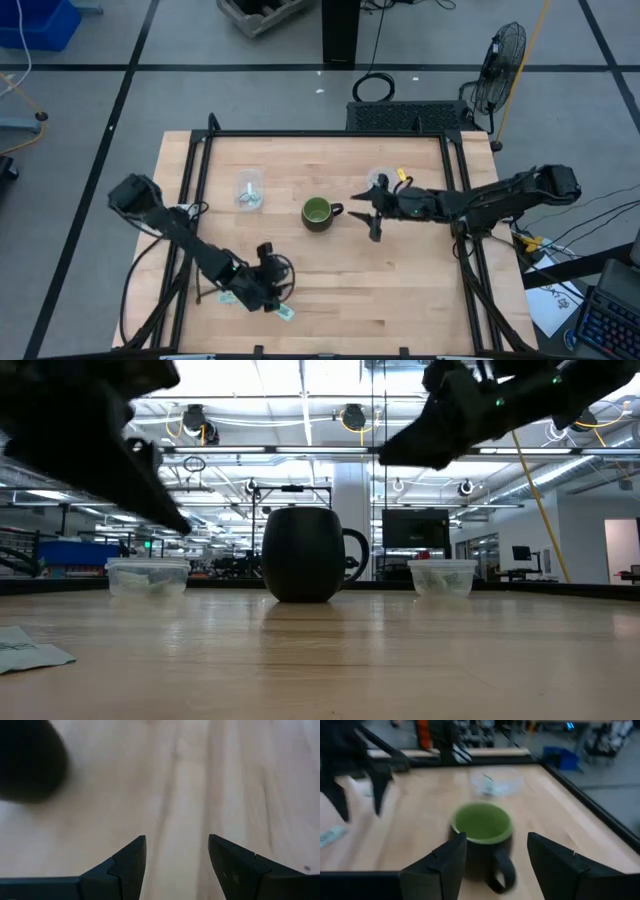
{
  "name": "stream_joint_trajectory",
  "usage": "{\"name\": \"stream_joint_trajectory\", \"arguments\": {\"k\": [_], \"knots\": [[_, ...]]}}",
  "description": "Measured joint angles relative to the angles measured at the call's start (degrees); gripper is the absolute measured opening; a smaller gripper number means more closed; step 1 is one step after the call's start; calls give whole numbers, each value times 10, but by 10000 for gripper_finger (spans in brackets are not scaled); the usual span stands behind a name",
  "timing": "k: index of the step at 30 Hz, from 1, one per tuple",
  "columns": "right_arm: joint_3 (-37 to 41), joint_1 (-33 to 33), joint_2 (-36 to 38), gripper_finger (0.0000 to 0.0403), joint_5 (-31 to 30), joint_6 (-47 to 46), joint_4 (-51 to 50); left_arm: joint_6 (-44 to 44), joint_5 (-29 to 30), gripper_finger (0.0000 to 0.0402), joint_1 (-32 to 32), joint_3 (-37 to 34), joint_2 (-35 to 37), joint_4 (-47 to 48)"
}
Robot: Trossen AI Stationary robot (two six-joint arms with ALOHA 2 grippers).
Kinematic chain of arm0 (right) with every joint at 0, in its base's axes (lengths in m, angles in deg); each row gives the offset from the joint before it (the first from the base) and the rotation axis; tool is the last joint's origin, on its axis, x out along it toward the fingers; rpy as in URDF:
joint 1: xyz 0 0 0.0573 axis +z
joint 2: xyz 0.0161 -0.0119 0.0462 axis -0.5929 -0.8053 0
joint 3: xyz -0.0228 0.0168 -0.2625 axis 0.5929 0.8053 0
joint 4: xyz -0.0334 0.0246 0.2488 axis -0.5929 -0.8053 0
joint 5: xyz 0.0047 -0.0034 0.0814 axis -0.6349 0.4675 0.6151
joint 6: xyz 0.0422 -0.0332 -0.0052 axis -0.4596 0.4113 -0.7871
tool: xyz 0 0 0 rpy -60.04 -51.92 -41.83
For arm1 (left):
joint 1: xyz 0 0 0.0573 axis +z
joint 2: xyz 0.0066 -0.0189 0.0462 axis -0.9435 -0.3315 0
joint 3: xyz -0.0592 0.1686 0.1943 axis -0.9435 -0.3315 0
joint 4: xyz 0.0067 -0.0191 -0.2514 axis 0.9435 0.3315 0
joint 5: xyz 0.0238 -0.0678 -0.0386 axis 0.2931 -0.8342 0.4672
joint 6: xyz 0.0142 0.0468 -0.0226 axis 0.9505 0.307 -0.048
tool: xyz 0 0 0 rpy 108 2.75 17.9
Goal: Pick and place items into bin
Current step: Put the green stevia packet into the left transparent bin
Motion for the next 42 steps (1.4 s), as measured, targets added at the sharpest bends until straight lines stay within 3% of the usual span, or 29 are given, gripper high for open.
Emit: {"name": "stream_joint_trajectory", "arguments": {"k": [11,20,30,42], "knots": [[0,17,0,201,-2,9,19,4,-123,221,-54,0,-30,-132],[0,17,0,201,-2,9,21,-24,-53,221,-90,0,-32,-118],[0,17,0,201,-2,9,23,-59,-79,221,-95,1,-110,-193],[0,17,0,201,1,14,23,-85,-72,220,-97,10,-166,-196]]}}
